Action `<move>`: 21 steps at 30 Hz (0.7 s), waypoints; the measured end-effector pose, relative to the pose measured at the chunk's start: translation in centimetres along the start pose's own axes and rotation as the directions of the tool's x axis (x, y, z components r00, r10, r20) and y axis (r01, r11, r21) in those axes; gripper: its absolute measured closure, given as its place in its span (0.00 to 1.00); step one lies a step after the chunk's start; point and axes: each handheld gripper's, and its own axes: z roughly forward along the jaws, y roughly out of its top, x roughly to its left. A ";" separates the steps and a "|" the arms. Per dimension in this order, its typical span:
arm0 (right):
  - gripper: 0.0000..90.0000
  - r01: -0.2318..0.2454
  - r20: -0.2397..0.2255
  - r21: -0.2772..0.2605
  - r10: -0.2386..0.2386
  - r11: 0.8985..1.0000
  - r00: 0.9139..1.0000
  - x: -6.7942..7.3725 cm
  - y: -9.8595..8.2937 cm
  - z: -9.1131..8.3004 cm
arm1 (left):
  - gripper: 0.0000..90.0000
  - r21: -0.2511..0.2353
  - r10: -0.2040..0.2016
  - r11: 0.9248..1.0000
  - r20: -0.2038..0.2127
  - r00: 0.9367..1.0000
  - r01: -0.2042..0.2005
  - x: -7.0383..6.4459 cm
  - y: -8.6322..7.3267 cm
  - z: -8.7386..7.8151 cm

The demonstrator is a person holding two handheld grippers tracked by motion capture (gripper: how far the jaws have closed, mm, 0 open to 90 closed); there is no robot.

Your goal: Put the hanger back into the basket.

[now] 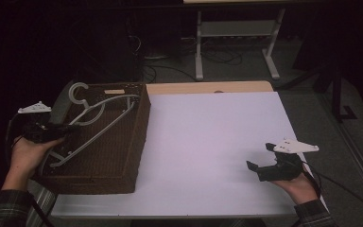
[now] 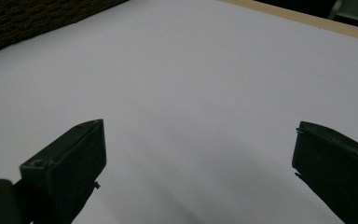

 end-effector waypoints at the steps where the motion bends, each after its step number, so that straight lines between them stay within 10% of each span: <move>1: 0.02 0.000 0.000 0.000 0.000 1.000 1.000 0.0 0.0 0.0 | 0.88 0.011 0.002 1.000 -0.002 1.000 -0.002 0.0 0.0 0.3; 6: 0.02 -0.004 0.003 -0.002 0.004 1.000 1.000 -0.1 0.0 -0.1 | 0.88 0.055 0.010 0.998 -0.010 1.000 -0.009 -0.1 -0.3 1.3; 13: 0.02 -0.001 0.002 -0.005 0.001 1.000 1.000 -0.1 0.0 -0.2 | 0.73 -0.019 -0.019 1.000 0.026 0.999 0.020 -0.2 -0.2 0.8; 21: 0.02 -0.002 0.001 -0.012 0.002 1.000 1.000 -0.1 0.1 -0.4 | 0.45 -0.090 0.032 0.996 0.062 0.998 -0.026 -3.7 1.8 0.7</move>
